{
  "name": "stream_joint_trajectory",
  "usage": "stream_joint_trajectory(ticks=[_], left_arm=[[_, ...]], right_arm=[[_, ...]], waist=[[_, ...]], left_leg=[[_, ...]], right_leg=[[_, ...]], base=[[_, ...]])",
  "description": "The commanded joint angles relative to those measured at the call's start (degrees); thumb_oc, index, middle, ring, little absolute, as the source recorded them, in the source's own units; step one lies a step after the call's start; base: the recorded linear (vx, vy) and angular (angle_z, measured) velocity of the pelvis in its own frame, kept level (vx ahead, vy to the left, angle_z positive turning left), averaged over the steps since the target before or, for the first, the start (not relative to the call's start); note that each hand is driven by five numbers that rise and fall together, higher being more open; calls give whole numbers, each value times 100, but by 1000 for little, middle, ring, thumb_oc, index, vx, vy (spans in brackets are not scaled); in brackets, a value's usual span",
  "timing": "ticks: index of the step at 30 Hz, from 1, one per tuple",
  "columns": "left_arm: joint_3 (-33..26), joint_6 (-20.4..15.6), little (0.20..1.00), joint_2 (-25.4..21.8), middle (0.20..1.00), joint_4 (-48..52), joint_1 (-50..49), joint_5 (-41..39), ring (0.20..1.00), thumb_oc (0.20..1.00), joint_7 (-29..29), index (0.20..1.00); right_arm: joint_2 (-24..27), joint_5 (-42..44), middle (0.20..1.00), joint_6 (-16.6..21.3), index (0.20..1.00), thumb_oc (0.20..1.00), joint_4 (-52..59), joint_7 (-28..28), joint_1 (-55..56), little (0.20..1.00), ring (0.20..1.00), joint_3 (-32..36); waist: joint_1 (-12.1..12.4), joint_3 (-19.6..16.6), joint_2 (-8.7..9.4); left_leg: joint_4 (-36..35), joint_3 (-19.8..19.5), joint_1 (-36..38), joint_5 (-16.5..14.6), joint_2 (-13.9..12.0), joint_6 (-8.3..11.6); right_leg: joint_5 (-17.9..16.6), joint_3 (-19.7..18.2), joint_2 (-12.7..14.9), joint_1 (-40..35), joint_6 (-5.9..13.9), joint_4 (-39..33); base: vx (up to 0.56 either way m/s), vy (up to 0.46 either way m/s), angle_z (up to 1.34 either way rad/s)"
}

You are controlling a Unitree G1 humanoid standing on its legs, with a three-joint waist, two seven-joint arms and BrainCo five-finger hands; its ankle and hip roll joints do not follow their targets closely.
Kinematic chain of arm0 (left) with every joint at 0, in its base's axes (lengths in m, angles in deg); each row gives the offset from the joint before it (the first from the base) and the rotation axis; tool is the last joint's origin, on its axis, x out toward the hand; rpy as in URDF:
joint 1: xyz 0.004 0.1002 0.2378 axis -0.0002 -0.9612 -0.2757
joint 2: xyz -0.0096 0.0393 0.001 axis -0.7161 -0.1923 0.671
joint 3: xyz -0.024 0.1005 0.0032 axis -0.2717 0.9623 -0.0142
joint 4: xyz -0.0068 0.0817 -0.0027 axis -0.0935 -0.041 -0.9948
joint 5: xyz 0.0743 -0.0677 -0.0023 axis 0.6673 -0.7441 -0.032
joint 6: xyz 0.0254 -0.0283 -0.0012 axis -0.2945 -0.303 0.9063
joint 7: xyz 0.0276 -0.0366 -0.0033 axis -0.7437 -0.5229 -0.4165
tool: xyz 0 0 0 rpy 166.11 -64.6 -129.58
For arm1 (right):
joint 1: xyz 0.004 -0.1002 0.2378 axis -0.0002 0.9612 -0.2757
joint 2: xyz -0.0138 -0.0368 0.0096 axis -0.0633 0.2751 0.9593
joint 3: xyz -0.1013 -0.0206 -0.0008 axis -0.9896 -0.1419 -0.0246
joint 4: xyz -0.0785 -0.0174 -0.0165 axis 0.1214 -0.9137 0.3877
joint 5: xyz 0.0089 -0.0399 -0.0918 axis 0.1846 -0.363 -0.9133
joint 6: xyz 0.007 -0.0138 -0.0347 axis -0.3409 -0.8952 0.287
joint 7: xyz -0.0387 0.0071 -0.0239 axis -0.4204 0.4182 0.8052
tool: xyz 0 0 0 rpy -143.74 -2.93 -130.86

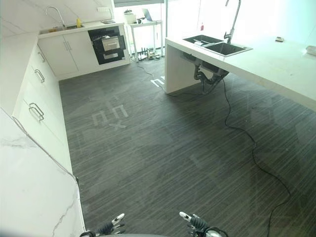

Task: Place the dishes in the dishwasher.

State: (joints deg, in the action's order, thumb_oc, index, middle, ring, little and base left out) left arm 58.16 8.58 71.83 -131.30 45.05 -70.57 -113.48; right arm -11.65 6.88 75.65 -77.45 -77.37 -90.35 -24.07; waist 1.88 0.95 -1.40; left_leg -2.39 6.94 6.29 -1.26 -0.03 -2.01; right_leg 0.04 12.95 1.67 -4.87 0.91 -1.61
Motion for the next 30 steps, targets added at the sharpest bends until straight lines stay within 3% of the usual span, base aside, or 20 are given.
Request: stream_joint_trajectory(ticks=[1,4,9,14,16,18,21,23,25,30], left_arm=[[79,-367,1000,113,1000,-233,531,-152,1000,1000,-111,1000],[59,-504,1000,65,1000,-124,556,-181,1000,1000,485,1000],[-89,-509,1000,72,1000,-205,542,230,1000,1000,910,1000],[-44,-1071,1000,18,1000,-159,538,586,1000,1000,1165,1000],[-103,-1397,1000,-138,1000,403,525,605,1000,1000,1372,1000],[-187,-1448,1000,-235,1000,814,488,602,1000,1000,1388,1000],[-330,-1569,1000,-349,1000,1322,401,524,1000,1000,1362,1000],[-358,-1574,1000,-393,1000,1507,393,434,1000,1000,1354,1000],[-396,-1187,1000,-409,1000,1813,353,204,1000,1000,1243,1000],[-367,-939,1000,-293,1000,2195,346,-311,1000,1000,1140,1000]], right_arm=[[36,-73,1000,301,1000,1000,-48,-107,-475,1000,1000,-362],[68,-35,1000,405,1000,1000,101,-125,-461,1000,1000,-384],[64,10,1000,429,1000,1000,183,-314,-400,1000,1000,-375],[120,95,1000,834,1000,1000,298,-394,-360,1000,1000,-438],[250,480,1000,1157,1000,1000,894,-408,-254,1000,1000,-401],[323,664,1000,1411,1000,1000,1422,-457,-143,1000,1000,-352],[445,805,1000,1451,1000,1000,1900,-521,17,1000,1000,-178],[470,1020,1000,1428,1000,1000,1992,-569,51,1000,1000,-98],[471,1490,1000,1058,1000,1000,2214,-706,91,1000,1000,-3],[442,1274,1000,821,1000,1000,2688,-738,138,1000,1000,-150]], waist=[[-55,127,160],[-63,143,160],[-74,149,187],[-98,157,183],[-141,178,163],[-180,206,155],[-232,226,144],[-251,226,151],[-279,228,165],[-317,235,213]], left_leg=[[-261,291,75,127,-50,129],[-261,299,76,138,-53,131],[-261,309,67,153,-61,142],[-261,323,51,166,-77,163],[-261,332,37,183,-89,182],[-261,348,30,191,-98,189],[-261,358,36,192,-105,202],[-261,339,42,188,-104,201],[-261,307,49,187,-113,205],[-261,276,84,220,-173,227]], right_leg=[[-258,11,252,-287,342,-339],[-265,-12,243,-286,344,-339],[-272,-15,240,-272,345,-339],[-277,-37,237,-250,352,-339],[-292,-91,227,-222,353,-339],[-304,-121,221,-203,351,-339],[-307,-166,203,-204,336,-339],[-304,-205,180,-209,319,-339],[-287,-261,136,-216,286,-339],[-234,-316,50,-243,212,-313]], base=[[-28,7,-3],[-6,1,-1],[0,0,0],[0,0,0],[-18,-6,-1],[-34,-6,-7],[-6,-12,-14],[14,-36,0],[23,-69,2],[30,-109,2]])
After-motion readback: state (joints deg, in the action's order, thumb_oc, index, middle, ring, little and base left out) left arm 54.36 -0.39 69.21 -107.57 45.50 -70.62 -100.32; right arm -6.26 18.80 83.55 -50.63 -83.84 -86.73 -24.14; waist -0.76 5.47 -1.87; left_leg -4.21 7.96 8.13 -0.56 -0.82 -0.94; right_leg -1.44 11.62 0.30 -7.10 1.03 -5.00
